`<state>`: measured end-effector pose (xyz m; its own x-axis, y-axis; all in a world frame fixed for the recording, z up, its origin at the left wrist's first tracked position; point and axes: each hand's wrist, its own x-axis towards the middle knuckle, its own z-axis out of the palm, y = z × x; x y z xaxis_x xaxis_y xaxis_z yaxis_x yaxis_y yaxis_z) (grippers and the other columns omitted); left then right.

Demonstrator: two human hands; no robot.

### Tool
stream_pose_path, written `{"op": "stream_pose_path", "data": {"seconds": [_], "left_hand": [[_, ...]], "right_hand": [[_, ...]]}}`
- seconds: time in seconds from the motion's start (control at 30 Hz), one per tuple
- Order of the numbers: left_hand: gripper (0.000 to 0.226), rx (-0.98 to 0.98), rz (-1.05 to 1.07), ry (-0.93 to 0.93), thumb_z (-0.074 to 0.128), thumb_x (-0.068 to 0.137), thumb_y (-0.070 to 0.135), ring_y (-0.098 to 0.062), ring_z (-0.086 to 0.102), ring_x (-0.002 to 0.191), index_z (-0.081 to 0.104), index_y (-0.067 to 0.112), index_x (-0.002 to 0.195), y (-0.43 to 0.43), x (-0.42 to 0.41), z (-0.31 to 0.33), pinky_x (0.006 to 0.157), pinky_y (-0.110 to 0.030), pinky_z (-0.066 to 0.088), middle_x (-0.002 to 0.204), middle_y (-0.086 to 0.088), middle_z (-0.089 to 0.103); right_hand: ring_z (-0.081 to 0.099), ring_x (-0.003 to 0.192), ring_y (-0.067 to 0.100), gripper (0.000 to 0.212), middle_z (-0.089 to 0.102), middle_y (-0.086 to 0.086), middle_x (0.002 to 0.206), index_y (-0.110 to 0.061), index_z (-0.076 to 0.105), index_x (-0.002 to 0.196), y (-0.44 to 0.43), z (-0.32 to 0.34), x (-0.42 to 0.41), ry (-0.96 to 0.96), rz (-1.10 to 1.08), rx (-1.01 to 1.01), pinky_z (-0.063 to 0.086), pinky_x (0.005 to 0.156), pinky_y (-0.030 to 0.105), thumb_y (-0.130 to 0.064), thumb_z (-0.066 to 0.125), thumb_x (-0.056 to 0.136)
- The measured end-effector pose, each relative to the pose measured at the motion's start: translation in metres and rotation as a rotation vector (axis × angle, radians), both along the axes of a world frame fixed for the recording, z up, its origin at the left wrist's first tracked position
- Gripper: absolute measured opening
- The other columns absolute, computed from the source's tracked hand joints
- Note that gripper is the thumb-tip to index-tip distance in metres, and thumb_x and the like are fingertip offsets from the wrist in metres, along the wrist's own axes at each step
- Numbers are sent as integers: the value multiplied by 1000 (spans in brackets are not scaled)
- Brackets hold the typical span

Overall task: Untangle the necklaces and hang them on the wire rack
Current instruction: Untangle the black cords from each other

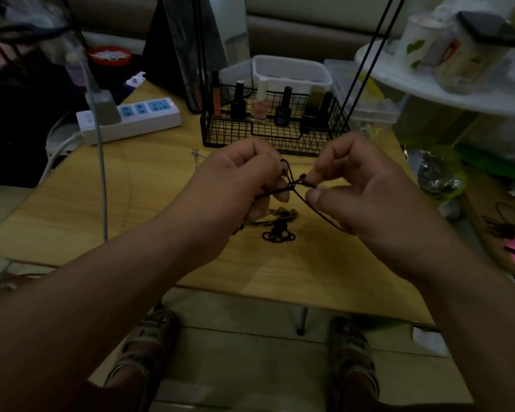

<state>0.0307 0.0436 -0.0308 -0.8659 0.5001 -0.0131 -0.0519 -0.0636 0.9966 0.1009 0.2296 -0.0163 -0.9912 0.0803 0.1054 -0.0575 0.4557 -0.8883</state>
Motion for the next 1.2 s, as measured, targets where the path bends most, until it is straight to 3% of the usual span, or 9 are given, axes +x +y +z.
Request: {"op": "stream_pose_path", "data": {"seconds": [0.1,0.23,0.3,0.4,0.5,0.67,0.77,0.97,1.2], "left_hand": [[18,1,0,2,53,103,12,-13,38,49,59,15,87,0,0,0,46,-23,29,68,-4,64],[15,-22,-8,44,56,102,11,-14,37,50,62,14,88,-2,0,2,46,-24,27,66,-6,63],[15,-42,-14,68,57,102,12,-13,36,49,63,16,88,-2,2,3,43,-21,29,65,-6,62],[13,-57,-29,87,59,103,13,-13,36,50,64,15,91,-3,2,5,43,-19,30,65,-7,62],[12,-65,-49,103,59,103,13,-8,42,49,64,14,92,-3,2,6,44,-16,32,65,-5,62],[10,-59,-97,92,56,102,9,-9,44,49,62,15,98,-6,0,7,44,-18,35,68,-6,63],[13,-48,-162,99,53,99,3,-16,45,57,56,15,102,-12,-5,8,51,-24,37,76,-7,67],[18,-142,-173,334,58,95,-5,-18,50,69,61,13,95,-16,-5,6,61,-28,42,86,-6,70],[6,-196,-87,388,69,96,17,-9,53,67,70,16,90,-11,0,8,62,-21,45,77,-3,65]], "right_hand": [[48,62,27,26,70,-3,112,-26,55,106,-1,2,2,67,44,-4,45,62,32,-8,71,95],[52,58,5,19,73,4,94,-24,63,112,-7,3,3,-64,46,-125,42,56,20,-24,70,95],[41,50,8,10,69,8,79,-18,70,101,-11,2,0,-112,40,-219,33,47,21,-25,66,96],[32,45,9,16,60,2,67,-14,69,83,-11,1,-3,-197,61,-350,21,45,24,-26,65,93],[28,45,8,28,57,2,65,-8,65,86,-10,3,-3,-308,90,-427,13,46,27,-35,66,84],[26,45,7,19,54,-1,63,-21,69,75,-11,1,-2,-309,115,-505,15,43,23,-34,64,88],[27,44,6,18,54,-1,64,-18,68,83,-9,2,-2,-259,78,-556,16,42,20,-32,61,91],[29,46,5,20,55,-1,67,-16,62,89,-7,3,-1,-203,45,-554,19,42,19,-36,60,89],[32,46,7,22,56,1,67,-17,64,83,-11,1,1,-109,26,-414,28,44,18,-29,57,100]]}}
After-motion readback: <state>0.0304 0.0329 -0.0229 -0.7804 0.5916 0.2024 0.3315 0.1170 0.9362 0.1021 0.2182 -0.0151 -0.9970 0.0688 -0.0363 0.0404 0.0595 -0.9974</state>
